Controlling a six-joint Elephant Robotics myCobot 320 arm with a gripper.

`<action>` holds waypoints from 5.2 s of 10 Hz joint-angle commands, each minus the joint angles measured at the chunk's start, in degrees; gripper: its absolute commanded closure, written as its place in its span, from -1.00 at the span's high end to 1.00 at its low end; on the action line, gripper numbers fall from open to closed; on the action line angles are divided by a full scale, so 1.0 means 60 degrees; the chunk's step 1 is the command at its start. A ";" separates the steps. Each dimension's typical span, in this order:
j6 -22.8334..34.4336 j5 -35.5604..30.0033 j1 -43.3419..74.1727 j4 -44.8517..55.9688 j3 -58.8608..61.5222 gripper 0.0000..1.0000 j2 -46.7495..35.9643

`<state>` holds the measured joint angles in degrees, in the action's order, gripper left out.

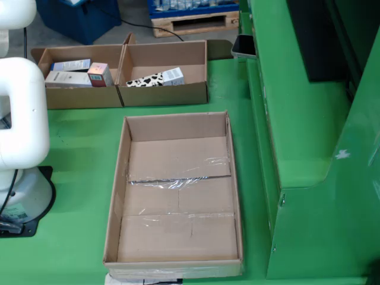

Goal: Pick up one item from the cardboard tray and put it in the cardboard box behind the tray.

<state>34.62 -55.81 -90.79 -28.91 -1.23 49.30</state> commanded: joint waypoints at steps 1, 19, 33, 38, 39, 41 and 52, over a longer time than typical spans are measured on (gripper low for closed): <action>-0.0957 -0.5572 0.3083 0.0559 0.0205 1.00 -0.1696; 0.0011 -1.3136 1.3794 0.2648 -1.0340 1.00 -1.1123; -0.0751 -1.3285 1.5183 0.0764 -1.0735 1.00 -1.0428; -0.0751 -1.3285 1.5183 0.0764 -1.0735 1.00 -1.0428; -0.0751 -1.3285 1.5183 0.0764 -1.0735 1.00 -1.0428; -0.0751 -1.3285 1.5183 0.0764 -1.0735 1.00 -1.0428; -0.1429 -1.2063 1.4775 0.0197 -1.0843 1.00 -1.0324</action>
<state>28.03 -132.80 -1.05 -25.66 -67.14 -12.48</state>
